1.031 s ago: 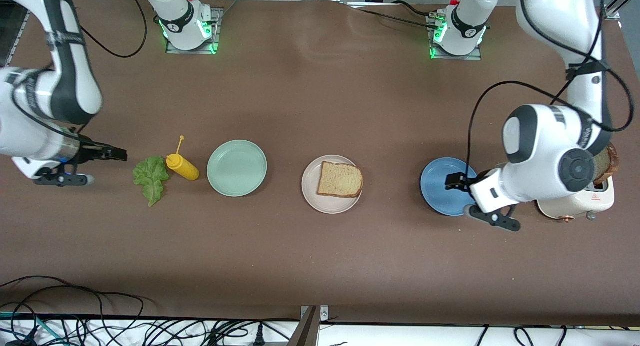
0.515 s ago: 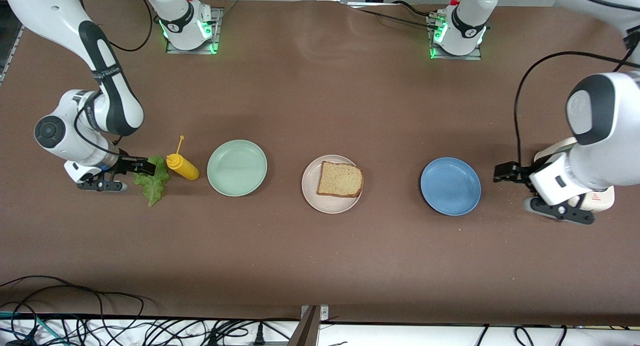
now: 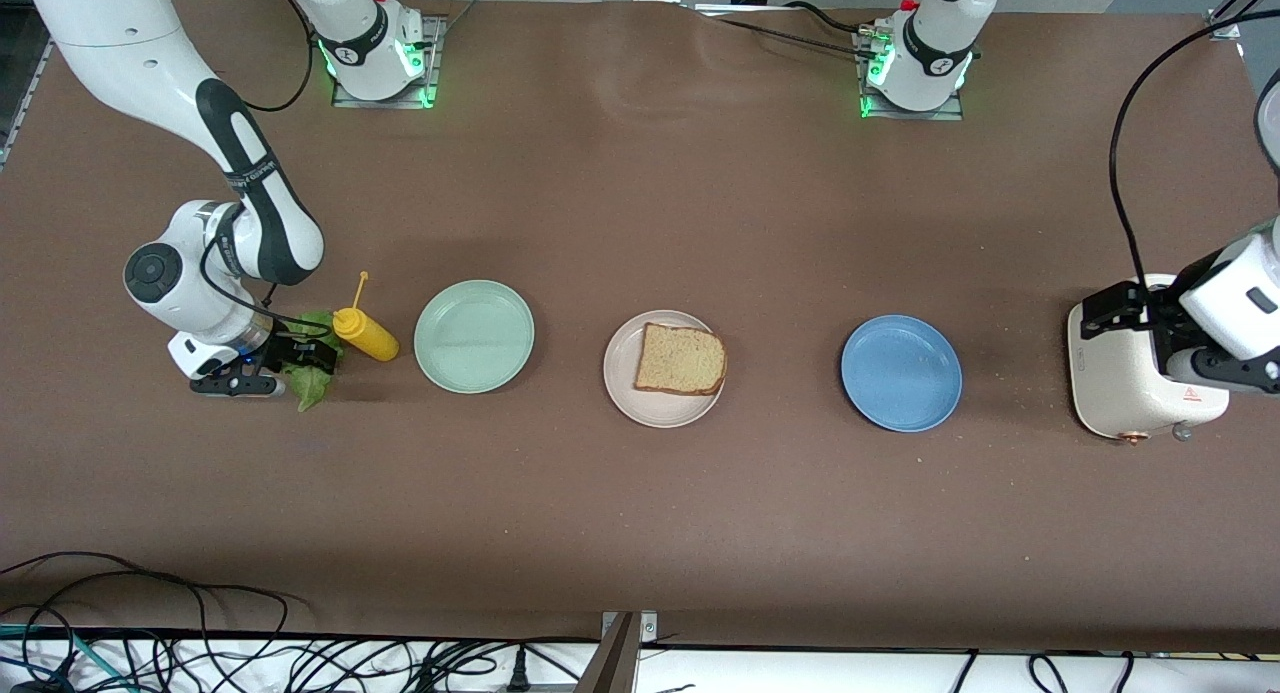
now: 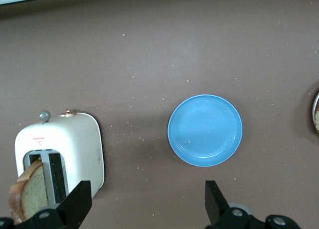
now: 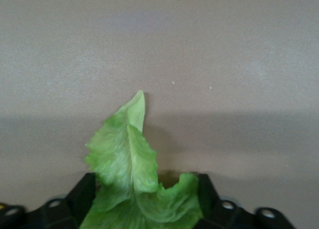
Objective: Make sandwich on beige plate with both arms
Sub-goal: 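Grasp the green lettuce leaf with the right gripper and lift it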
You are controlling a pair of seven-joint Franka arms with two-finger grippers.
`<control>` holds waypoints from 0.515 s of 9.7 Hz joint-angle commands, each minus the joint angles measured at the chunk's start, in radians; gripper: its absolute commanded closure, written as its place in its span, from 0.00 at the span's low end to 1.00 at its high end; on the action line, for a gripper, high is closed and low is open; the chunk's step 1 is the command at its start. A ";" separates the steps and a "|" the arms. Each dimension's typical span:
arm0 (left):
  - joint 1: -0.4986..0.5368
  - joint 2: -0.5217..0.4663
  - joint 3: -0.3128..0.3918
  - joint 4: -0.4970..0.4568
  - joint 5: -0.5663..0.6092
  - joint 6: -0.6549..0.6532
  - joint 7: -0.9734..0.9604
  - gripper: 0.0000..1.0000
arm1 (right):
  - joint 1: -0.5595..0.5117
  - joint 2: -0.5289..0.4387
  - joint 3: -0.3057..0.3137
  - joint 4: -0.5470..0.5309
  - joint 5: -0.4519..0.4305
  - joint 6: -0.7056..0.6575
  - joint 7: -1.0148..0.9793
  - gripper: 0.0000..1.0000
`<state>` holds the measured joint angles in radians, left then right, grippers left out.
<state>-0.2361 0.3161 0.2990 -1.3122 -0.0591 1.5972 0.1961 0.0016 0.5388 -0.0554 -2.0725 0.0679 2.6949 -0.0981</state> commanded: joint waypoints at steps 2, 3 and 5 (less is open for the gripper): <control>0.015 -0.168 -0.069 -0.166 0.045 0.004 -0.072 0.00 | -0.005 0.001 0.003 0.003 0.018 0.002 -0.080 0.90; 0.020 -0.207 -0.084 -0.205 0.045 0.004 -0.075 0.00 | -0.009 0.001 0.003 0.005 0.018 0.002 -0.101 0.95; 0.065 -0.244 -0.138 -0.240 0.045 0.004 -0.090 0.00 | -0.009 -0.014 0.003 0.014 0.018 -0.009 -0.104 1.00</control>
<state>-0.2123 0.1323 0.2143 -1.4855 -0.0512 1.5916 0.1280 -0.0039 0.5308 -0.0581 -2.0659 0.0679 2.6943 -0.1720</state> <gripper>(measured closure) 0.000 0.907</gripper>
